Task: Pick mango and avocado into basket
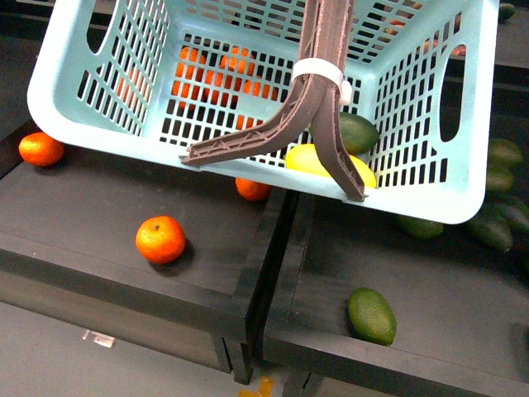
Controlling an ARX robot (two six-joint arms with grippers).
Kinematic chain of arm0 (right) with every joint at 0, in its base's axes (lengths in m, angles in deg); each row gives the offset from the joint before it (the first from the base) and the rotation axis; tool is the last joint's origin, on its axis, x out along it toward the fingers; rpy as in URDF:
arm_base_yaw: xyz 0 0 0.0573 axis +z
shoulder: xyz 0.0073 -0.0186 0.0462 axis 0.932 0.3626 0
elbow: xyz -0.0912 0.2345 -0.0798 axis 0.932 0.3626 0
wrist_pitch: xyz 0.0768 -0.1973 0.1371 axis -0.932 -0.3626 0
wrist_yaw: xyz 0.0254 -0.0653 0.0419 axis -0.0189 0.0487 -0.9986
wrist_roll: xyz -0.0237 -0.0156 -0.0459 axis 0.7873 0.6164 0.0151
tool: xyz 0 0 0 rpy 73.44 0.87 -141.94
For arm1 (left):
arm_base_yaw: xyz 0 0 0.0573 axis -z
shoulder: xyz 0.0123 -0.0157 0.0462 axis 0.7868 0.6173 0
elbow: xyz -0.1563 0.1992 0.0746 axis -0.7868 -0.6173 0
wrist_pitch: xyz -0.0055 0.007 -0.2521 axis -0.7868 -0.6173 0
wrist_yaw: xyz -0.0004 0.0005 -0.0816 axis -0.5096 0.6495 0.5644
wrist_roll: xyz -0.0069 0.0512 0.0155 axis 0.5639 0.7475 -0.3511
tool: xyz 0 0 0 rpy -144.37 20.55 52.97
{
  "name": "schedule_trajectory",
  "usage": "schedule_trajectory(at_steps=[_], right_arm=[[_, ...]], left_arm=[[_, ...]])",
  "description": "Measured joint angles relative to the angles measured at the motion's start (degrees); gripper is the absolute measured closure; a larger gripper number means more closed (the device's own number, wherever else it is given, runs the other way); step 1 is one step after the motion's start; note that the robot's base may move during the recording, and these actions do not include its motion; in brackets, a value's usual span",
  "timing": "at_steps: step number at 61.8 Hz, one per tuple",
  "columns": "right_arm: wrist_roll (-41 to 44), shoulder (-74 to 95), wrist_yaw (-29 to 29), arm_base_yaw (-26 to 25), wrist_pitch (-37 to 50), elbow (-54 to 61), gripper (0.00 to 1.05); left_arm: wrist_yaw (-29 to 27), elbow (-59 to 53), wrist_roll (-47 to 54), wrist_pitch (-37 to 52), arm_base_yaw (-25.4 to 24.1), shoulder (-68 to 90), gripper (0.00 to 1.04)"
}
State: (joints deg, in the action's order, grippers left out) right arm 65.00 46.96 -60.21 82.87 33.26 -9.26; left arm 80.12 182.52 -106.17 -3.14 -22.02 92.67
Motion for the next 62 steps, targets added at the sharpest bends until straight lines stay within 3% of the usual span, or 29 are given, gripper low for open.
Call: schedule_trajectory(at_steps=[21,27,40,44,48,62], right_arm=[[0.1,-2.8,0.4,0.0,-0.2,0.6,0.08],[5.9,-4.6,-1.2,-1.6,5.6,3.3,0.26],[10.6,-10.1,-5.8,-6.6,3.6,6.5,0.72],[11.0,-12.1,-12.0,-11.5,2.3,7.3,0.88],[11.0,-13.7,-12.4,-13.8,1.5,7.8,1.03],[11.1,-17.5,-12.9,-14.0,0.4,10.1,1.02]], left_arm=[[0.0,0.0,0.0,0.0,0.0,0.0,1.00],[0.0,0.0,0.0,0.0,0.0,0.0,1.00],[-0.1,0.0,0.0,0.0,0.0,0.0,1.00],[0.0,0.0,0.0,0.0,0.0,0.0,1.00],[0.0,0.0,0.0,0.0,0.0,0.0,1.00],[-0.1,0.0,0.0,0.0,0.0,0.0,1.00]])
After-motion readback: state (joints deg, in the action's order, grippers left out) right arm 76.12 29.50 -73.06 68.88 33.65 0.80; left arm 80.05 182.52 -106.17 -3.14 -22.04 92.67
